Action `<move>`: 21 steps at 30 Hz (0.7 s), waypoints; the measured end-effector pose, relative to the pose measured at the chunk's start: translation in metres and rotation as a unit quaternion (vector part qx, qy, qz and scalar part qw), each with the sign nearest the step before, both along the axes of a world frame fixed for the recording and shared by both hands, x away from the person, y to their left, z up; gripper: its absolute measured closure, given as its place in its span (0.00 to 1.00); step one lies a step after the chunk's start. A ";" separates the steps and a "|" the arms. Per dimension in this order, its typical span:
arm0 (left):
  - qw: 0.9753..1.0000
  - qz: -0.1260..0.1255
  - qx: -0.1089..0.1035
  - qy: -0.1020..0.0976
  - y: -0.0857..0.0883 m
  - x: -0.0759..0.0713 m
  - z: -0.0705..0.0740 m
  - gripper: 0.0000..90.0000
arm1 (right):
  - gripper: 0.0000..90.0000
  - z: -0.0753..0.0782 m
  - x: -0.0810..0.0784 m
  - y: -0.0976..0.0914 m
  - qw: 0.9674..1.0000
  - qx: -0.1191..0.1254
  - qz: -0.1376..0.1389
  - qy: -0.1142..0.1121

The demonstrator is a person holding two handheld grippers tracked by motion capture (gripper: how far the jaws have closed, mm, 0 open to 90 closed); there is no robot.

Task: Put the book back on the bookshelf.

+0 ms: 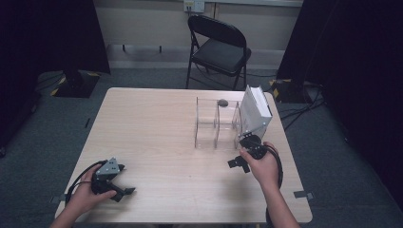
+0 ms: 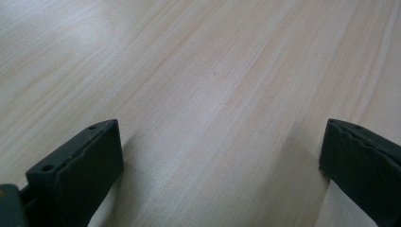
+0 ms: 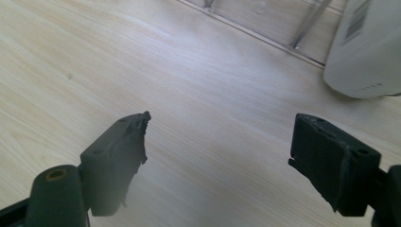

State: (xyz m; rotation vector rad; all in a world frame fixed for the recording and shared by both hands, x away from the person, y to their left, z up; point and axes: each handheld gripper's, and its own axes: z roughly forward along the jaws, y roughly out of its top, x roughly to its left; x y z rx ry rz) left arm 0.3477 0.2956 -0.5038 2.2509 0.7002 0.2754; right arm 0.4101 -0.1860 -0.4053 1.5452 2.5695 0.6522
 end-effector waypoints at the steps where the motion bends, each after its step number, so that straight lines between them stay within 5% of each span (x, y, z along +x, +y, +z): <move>1: 1.000 0.000 0.000 0.000 0.000 0.000 0.000 0.00 | 0.20 -0.001 0.000 0.001 1.000 -0.001 0.003 0.001; 21: 1.000 0.000 0.000 0.000 0.000 0.000 0.000 0.00 | 0.19 -0.019 -0.003 0.030 0.999 0.004 0.040 0.004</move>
